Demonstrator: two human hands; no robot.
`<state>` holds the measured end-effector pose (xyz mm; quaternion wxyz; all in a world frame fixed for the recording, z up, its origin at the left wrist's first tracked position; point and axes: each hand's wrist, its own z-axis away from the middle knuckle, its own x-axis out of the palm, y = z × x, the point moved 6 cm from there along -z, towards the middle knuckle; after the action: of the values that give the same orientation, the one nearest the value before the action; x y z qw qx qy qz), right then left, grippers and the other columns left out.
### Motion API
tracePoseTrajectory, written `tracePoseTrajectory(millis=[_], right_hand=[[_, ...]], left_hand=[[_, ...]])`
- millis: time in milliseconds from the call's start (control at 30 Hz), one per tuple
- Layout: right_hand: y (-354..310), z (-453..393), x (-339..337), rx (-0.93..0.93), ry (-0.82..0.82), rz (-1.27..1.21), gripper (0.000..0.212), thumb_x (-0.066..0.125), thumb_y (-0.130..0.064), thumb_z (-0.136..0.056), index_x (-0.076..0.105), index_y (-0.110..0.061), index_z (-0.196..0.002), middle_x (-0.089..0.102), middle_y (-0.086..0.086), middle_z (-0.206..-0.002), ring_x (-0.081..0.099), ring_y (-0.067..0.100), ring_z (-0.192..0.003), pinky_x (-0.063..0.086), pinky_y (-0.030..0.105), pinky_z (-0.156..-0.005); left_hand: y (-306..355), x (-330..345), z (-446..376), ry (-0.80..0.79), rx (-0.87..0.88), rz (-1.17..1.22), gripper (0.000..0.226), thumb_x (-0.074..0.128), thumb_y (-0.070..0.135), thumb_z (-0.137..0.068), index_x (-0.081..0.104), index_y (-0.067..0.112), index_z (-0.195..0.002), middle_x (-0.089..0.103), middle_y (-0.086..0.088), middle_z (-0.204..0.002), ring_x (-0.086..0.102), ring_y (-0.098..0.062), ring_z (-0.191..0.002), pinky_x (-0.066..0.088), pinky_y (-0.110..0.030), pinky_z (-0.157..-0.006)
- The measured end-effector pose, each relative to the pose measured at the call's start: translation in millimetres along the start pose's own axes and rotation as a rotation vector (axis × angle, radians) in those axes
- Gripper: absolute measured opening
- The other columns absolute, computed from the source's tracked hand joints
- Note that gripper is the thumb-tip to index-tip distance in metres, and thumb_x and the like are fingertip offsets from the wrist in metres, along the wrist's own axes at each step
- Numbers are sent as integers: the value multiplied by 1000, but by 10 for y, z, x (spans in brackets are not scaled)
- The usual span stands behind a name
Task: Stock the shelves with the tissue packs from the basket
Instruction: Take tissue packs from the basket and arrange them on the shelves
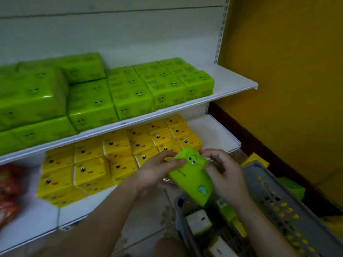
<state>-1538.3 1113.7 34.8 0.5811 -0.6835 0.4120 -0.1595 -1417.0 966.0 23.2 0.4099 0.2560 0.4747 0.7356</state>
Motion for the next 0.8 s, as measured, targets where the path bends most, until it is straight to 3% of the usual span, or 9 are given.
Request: tracePoseTrajectory(millis=[67, 133, 267, 400, 500, 600, 667, 733, 800], right_hand=[[-2, -169, 296, 7, -51, 94, 25, 62, -14, -87, 64, -30, -106, 67, -17, -111, 61, 0, -107, 53, 25, -83], [-18, -239, 619, 36, -138, 100, 24, 66, -18, -89, 62, -31, -110, 65, -15, -113, 59, -3, -105, 53, 22, -82], [-105, -283, 1129, 72, -314, 59, 15, 71, -26, -87, 59, -24, -96, 67, -11, -99, 63, 0, -95, 51, 19, -74], [-324, -338, 1419, 215, -505, -133, 42, 75, -39, -76, 55, -33, -113, 71, -6, -108, 69, 11, -97, 56, 32, -79], [-689, -438, 1471, 162, -555, -203, 50, 75, -26, -84, 51, -41, -126, 72, -10, -108, 69, 12, -99, 56, 31, -80], [-1136, -583, 1494, 102, -649, -228, 72, 75, -11, -83, 42, -49, -135, 70, -13, -112, 69, 10, -101, 57, 31, -80], [-1420, -764, 1514, 38, -595, -189, 60, 81, -20, -74, 56, -44, -123, 71, -8, -108, 69, 14, -99, 57, 32, -79], [-1631, -1016, 1543, 17, -418, -178, 44, 82, -24, -71, 60, -36, -107, 69, -2, -101, 69, 17, -89, 57, 31, -68], [-1692, -1304, 1638, 100, -252, -257, 35, 79, -15, -78, 55, -27, -101, 63, 4, -99, 68, 17, -79, 57, 31, -57]], left_hand=[[-21, -397, 48, 109, -36, 27, 35, 75, 29, -84, 63, 17, -115, 70, -9, -107, 72, -22, -93, 62, -45, -73], [-53, -748, 128, 194, -38, 71, 31, 72, 30, -86, 65, 15, -112, 71, -12, -108, 71, -25, -95, 61, -44, -74], [-29, -1209, 328, 275, 53, -11, 33, 78, 36, -80, 69, 27, -110, 74, -1, -104, 70, -22, -98, 58, -40, -81], [157, -1345, 510, 278, 135, -69, 37, 79, 42, -78, 72, 23, -109, 74, -3, -107, 69, -26, -102, 53, -48, -92], [408, -1432, 643, 363, 253, -126, 24, 71, 39, -86, 71, 24, -106, 73, 5, -103, 69, -14, -92, 54, -32, -82], [864, -1559, 803, 559, 376, -309, 36, 75, 46, -79, 62, 27, -107, 63, 15, -107, 60, 1, -85, 45, -11, -69], [1231, -1657, 874, 637, 440, -371, 45, 77, 47, -77, 58, 25, -110, 59, 14, -110, 59, -2, -94, 44, -8, -72], [1600, -1803, 947, 705, 522, -374, 45, 74, 49, -79, 56, 24, -112, 60, 12, -113, 64, -8, -94, 52, -21, -79], [1904, -2028, 1062, 833, 618, -453, 34, 68, 45, -87, 57, 22, -108, 64, 8, -108, 65, -11, -92, 53, -31, -80]])
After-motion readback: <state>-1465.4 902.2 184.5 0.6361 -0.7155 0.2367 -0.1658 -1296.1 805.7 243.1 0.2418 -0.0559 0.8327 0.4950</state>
